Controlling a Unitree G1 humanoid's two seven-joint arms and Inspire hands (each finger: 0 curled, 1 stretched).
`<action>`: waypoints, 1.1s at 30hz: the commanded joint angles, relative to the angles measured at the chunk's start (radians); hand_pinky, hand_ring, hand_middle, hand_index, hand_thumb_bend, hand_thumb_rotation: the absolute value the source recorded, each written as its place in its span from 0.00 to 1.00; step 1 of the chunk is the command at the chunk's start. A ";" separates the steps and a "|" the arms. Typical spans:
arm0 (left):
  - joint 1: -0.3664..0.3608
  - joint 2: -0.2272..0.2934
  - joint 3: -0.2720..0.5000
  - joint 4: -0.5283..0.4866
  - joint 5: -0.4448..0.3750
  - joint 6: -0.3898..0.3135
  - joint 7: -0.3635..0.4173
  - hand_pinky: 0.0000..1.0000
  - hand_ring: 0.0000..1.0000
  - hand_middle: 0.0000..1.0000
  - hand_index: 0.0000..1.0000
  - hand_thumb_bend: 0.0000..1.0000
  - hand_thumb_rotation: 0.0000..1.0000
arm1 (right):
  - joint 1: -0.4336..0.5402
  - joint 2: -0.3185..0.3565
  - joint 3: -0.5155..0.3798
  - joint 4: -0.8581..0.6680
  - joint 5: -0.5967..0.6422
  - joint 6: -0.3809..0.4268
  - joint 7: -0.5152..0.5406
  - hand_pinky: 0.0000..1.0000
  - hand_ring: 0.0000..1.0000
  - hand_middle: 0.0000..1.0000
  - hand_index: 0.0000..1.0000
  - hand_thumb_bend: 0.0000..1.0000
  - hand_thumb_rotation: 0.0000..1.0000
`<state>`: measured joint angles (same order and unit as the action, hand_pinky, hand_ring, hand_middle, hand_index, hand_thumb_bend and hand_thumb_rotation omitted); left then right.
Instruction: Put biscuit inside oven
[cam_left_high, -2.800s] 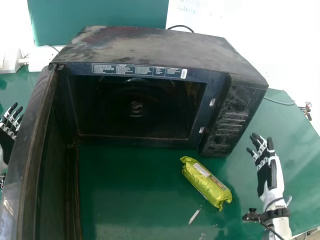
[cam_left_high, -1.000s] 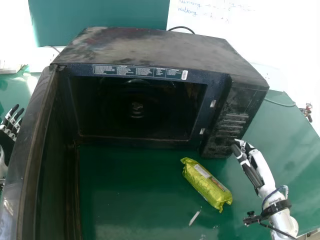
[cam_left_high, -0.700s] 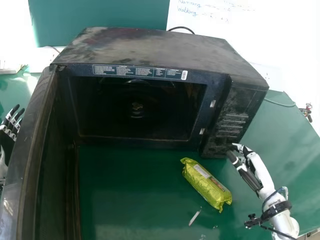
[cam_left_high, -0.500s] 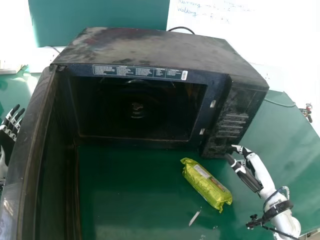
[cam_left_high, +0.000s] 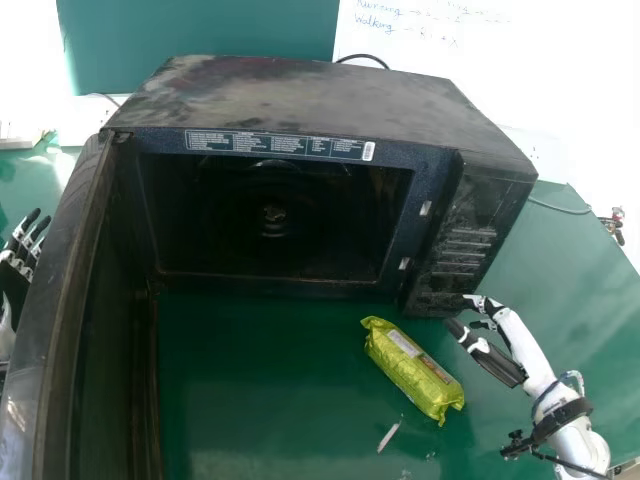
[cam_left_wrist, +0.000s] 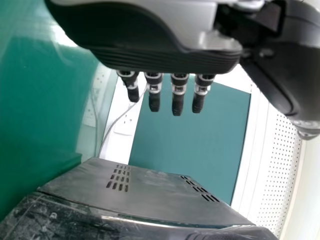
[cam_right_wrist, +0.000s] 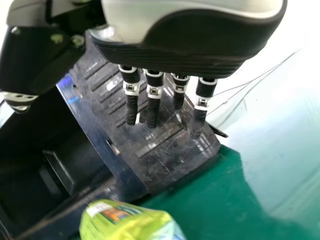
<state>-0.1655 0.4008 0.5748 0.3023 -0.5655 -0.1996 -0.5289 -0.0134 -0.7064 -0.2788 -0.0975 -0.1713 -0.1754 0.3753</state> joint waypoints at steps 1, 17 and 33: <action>0.017 -0.004 -0.005 -0.014 0.010 -0.008 0.005 1.00 1.00 1.00 1.00 0.99 1.00 | 0.014 -0.018 0.006 -0.006 -0.011 -0.009 0.010 0.73 0.81 0.84 0.84 0.99 0.51; 0.022 -0.018 -0.011 -0.033 0.012 -0.011 0.009 1.00 1.00 1.00 1.00 0.99 0.99 | 0.004 -0.094 0.039 0.030 -0.130 -0.111 -0.003 0.73 0.79 0.82 0.82 0.97 0.54; 0.031 -0.026 -0.020 -0.049 0.018 -0.022 0.018 1.00 1.00 1.00 1.00 0.99 0.99 | 0.012 -0.138 0.057 -0.006 -0.254 -0.115 0.005 0.80 0.85 0.85 0.83 0.98 0.58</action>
<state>-0.1465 0.3806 0.5622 0.2654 -0.5530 -0.2050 -0.5102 -0.0139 -0.8282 -0.2317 -0.0959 -0.4153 -0.2876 0.3781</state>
